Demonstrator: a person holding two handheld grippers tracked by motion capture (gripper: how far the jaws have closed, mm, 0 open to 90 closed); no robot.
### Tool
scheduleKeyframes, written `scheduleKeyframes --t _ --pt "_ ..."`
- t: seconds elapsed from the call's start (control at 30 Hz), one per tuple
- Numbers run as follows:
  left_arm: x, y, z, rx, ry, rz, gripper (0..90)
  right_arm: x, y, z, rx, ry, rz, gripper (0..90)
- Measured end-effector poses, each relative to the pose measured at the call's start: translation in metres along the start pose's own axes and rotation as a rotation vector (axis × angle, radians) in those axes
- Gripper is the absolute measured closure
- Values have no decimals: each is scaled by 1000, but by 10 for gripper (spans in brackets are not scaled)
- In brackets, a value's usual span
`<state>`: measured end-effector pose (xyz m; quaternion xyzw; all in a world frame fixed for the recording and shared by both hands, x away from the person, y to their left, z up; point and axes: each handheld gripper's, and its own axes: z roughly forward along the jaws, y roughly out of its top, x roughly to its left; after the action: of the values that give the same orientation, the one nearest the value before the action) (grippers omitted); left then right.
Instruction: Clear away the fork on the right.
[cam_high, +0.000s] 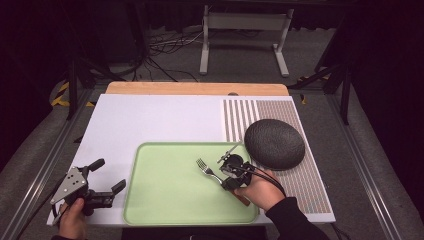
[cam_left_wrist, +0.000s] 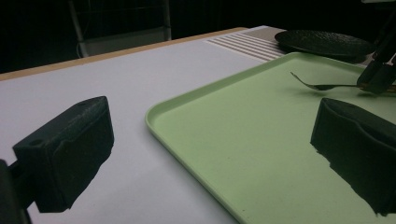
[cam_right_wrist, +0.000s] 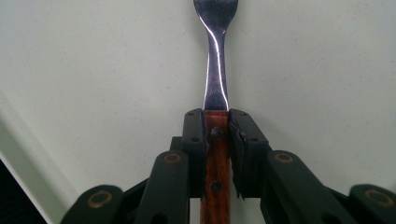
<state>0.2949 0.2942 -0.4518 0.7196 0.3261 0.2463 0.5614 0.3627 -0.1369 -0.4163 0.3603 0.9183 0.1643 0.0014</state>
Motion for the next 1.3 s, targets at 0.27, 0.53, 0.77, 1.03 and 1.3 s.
scheduleKeyframes --t 0.27,0.53,0.77,1.03,1.3 --pt "-1 0 1 -3 3 -2 1 -1 -1 1 -2 14 -14 631" --pt "-1 0 1 -1 2 -5 1 -1 4 -13 -90 5 -97 378" --pt "0 0 1 -3 2 -4 1 2 13 -19 -222 -4 -252 487" --pt "0 0 0 0 0 -8 1 6 26 -3 -242 19 -382 900" --pt "0 0 0 -4 1 -8 1 6 32 12 -200 60 -391 900"
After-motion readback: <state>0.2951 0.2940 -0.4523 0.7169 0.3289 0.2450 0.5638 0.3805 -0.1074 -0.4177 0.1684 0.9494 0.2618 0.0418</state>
